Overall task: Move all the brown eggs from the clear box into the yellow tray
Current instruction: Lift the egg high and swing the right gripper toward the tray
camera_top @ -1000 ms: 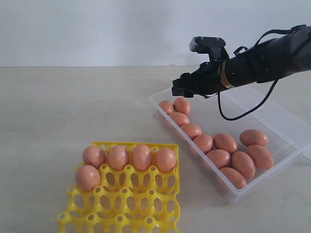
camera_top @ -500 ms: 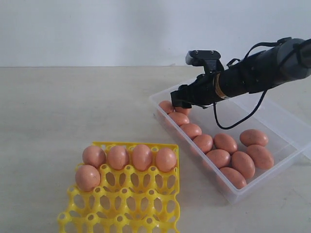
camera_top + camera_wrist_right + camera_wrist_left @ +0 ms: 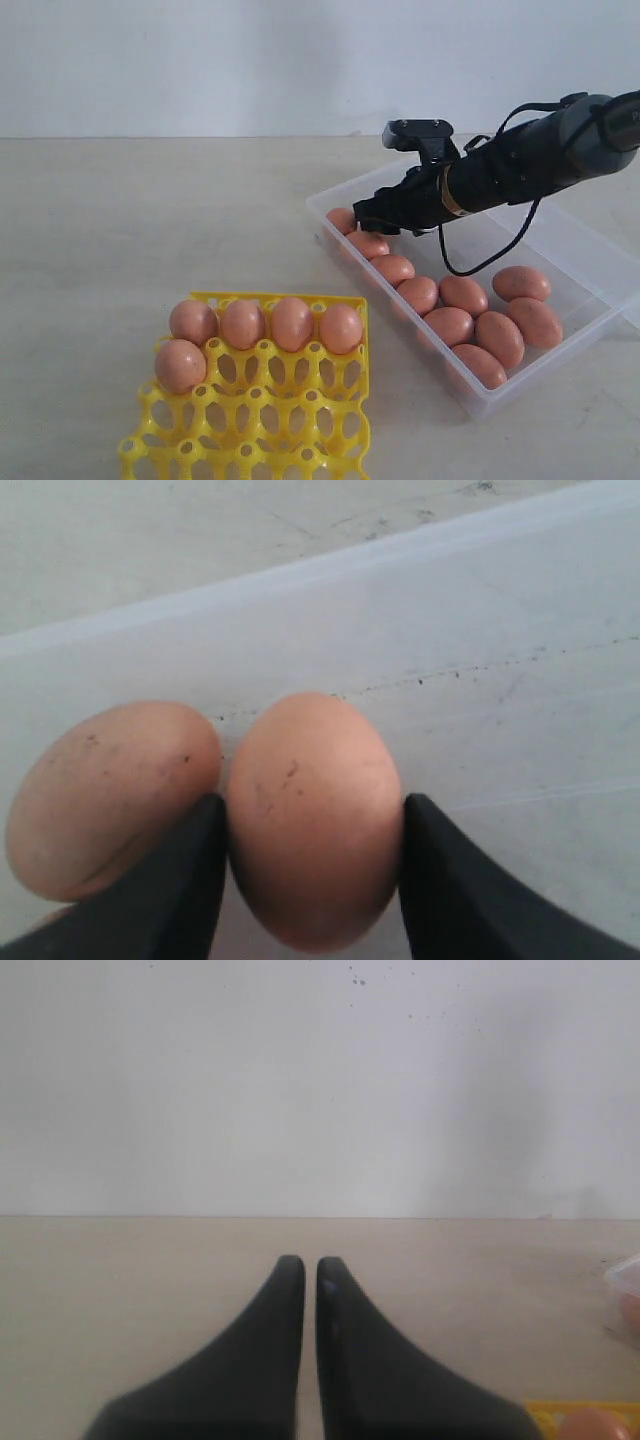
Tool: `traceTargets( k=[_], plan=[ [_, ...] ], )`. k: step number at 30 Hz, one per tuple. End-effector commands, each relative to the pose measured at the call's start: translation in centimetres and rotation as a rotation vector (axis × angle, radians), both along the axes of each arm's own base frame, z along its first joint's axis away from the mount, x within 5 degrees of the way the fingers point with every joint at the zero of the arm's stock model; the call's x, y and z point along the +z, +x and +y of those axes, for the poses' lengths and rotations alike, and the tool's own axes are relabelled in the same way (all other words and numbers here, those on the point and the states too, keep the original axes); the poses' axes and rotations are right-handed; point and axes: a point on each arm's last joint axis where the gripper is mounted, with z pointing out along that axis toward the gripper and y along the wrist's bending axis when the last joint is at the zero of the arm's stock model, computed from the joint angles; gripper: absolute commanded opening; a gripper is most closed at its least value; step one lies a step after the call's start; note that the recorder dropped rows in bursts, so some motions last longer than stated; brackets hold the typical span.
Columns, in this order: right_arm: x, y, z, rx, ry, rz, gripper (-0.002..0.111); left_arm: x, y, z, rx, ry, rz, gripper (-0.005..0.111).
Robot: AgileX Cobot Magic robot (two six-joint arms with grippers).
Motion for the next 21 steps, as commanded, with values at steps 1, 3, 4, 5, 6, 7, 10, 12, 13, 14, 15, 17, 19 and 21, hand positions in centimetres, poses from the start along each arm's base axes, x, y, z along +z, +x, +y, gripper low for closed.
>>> traceTargets(
  k=[1, 3, 4, 5, 6, 7, 10, 12, 13, 14, 15, 17, 19, 21],
  plan=[
    [2.4, -0.5, -0.2, -0.069, 0.049, -0.010, 0.000, 0.2, 0.0, 0.0, 0.002, -0.010, -0.016, 0.004],
    [4.3, -1.6, -1.1, -0.181, 0.056, -0.023, 0.000, 0.2, 0.0, 0.0, 0.002, -0.010, -0.016, 0.004],
    [5.6, -2.3, -1.7, -0.235, 0.032, -0.055, 0.000, 0.2, 0.0, 0.0, 0.002, -0.010, -0.016, 0.004],
    [7.0, -3.0, -2.1, -0.250, 0.009, -0.096, 0.000, 0.2, 0.0, 0.0, 0.002, -0.010, -0.016, 0.004],
    [9.0, -3.7, -2.4, -0.192, -0.064, -0.180, 0.000, 0.2, 0.0, 0.0, 0.002, -0.010, -0.016, 0.004],
    [10.3, -4.2, -2.4, -0.122, -0.125, -0.241, 0.000, 0.2, 0.0, 0.0, 0.002, -0.010, -0.016, 0.004],
    [13.3, -5.7, -2.3, 0.098, -0.303, -0.411, 0.000, 0.2, 0.0, 0.0, 0.002, -0.010, -0.016, 0.004],
    [15.7, -6.8, -2.4, 0.257, -0.497, -0.562, 0.000, 0.2, 0.0, 0.0, 0.002, -0.010, -0.014, 0.004],
    [16.3, -7.1, -2.6, 0.297, -0.572, -0.606, 0.000, 0.2, 0.0, 0.0, 0.002, -0.010, -0.014, 0.004],
    [17.3, -7.4, -2.8, 0.382, -0.723, -0.683, 0.000, 0.2, 0.0, 0.0, 0.002, -0.010, -0.012, 0.004],
    [17.6, -7.5, -3.0, 0.441, -0.821, -0.720, 0.000, 0.2, 0.0, 0.0, 0.002, -0.010, -0.012, 0.004],
    [18.0, -7.5, -3.5, 0.617, -1.119, -0.794, 0.000, 0.2, 0.0, 0.0, 0.002, -0.010, -0.014, 0.004],
    [18.1, -7.4, -4.1, 0.750, -1.378, -0.811, 0.000, 0.2, 0.0, 0.0, 0.002, -0.010, -0.014, 0.004],
    [19.2, -7.6, -5.3, 0.686, -1.530, -0.751, 0.000, 0.2, 0.0, 0.0, 0.002, -0.010, -0.014, 0.004]
  ],
)
